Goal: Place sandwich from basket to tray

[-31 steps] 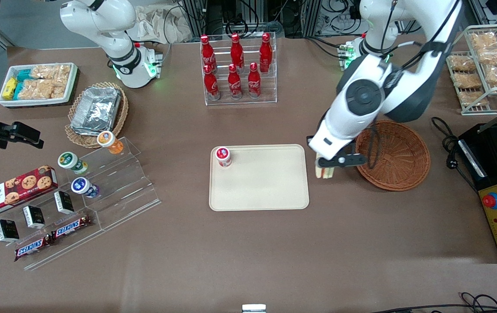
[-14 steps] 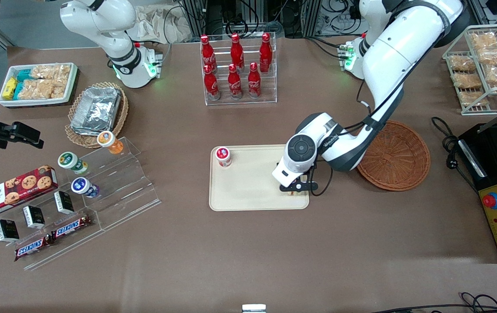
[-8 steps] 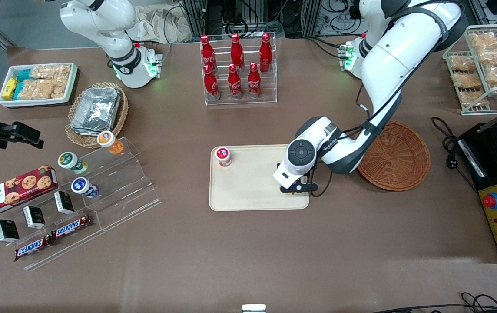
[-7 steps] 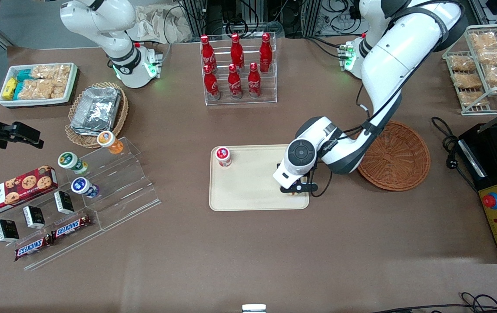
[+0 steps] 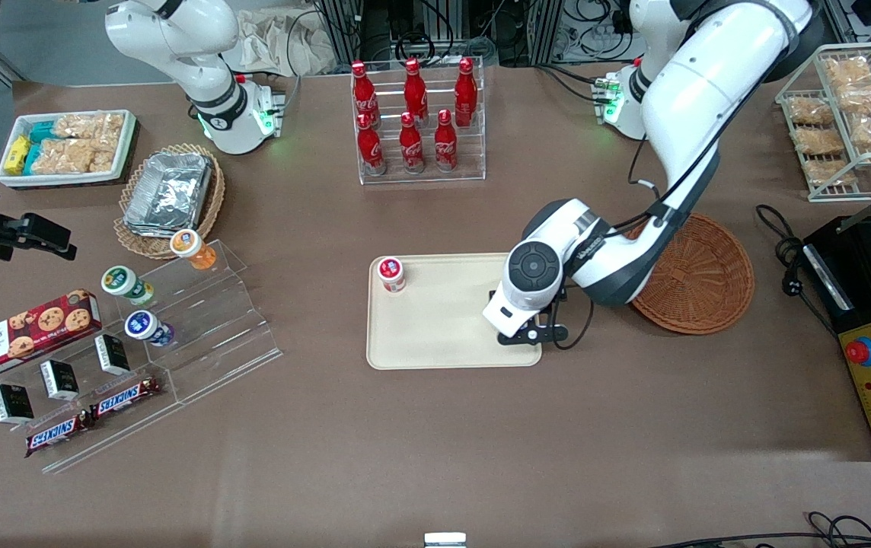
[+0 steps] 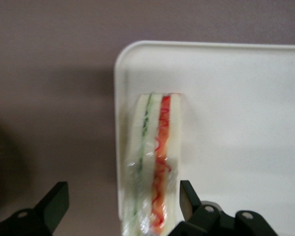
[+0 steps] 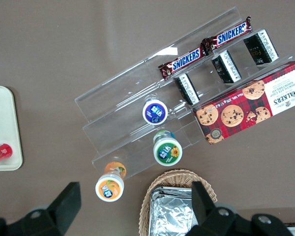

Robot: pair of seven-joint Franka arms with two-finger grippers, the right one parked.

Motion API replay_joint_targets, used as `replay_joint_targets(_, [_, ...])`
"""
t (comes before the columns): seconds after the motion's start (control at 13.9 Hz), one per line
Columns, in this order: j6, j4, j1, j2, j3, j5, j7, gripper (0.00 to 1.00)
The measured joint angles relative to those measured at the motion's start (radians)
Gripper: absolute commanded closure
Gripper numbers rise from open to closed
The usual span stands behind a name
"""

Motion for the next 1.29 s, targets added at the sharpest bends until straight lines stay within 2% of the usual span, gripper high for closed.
replay_joint_targets(0.36, [-0.166,0.047,0.018,-0.146,-0.004,-0.036,0.035,0.0])
replay_joint_targets(0.58, [-0.236,0.048,0.099,-0.242,-0.002,-0.067,0.149,0.0])
replay_joint_targets(0.79, [-0.276,0.047,0.221,-0.326,0.008,-0.128,0.343,0.0])
replay_joint_targets(1.08, [-0.302,0.042,0.255,-0.413,0.15,-0.211,0.535,0.0])
replay_joint_targets(1.29, [-0.303,0.037,0.189,-0.454,0.32,-0.264,0.657,0.0])
